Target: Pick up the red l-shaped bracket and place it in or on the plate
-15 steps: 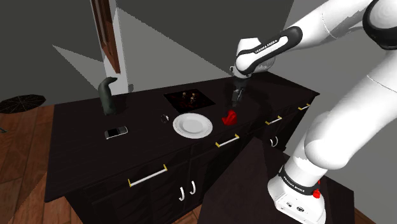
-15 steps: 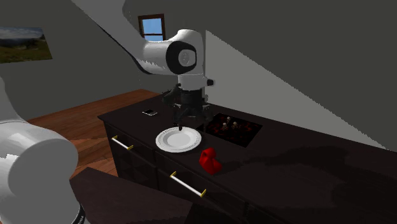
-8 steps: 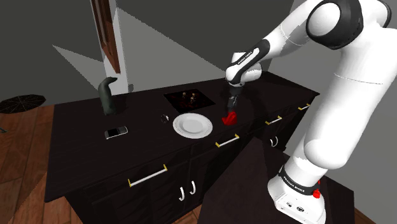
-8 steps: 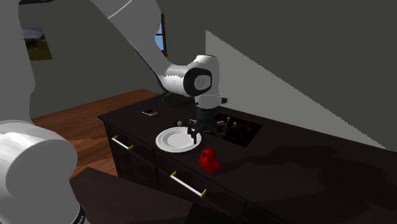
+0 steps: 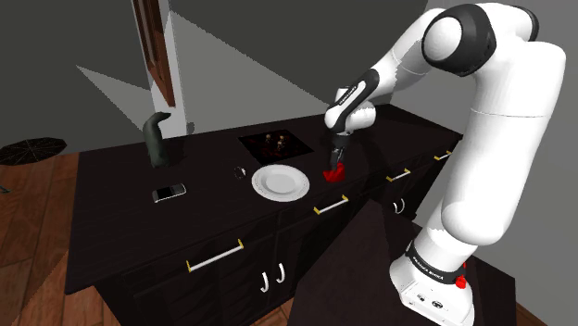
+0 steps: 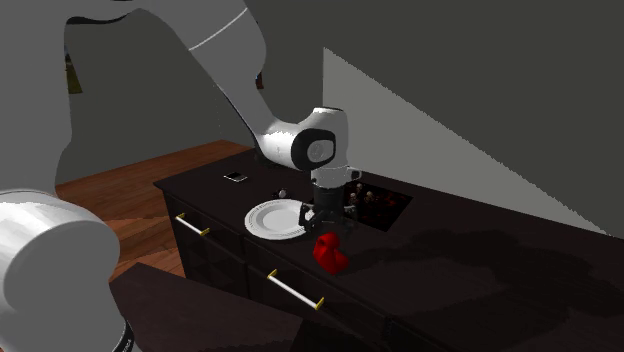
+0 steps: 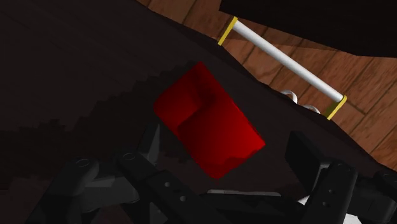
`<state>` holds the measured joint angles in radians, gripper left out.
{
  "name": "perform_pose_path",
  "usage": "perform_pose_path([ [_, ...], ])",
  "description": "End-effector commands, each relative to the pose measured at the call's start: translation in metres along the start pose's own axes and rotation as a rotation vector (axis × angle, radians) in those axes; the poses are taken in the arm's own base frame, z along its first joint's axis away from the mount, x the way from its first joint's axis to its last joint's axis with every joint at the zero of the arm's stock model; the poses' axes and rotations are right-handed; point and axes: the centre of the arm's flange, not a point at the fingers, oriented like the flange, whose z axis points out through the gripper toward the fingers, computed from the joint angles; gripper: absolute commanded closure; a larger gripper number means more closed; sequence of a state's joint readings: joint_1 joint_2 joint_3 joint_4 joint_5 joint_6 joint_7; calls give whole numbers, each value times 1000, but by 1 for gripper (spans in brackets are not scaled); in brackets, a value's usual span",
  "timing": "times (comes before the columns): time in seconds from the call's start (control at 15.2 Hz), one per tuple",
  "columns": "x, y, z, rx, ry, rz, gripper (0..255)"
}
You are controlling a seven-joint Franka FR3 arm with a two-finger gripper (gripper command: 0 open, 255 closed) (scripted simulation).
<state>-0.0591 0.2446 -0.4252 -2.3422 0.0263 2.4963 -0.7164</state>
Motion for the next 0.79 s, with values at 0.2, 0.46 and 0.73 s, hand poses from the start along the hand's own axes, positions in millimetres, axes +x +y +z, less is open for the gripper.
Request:
perform_pose_path([
  [0.2,1,1,7,0,1,0,0],
  [0.46,1,1,7,0,1,0,0],
  [0.73,1,1,7,0,1,0,255],
])
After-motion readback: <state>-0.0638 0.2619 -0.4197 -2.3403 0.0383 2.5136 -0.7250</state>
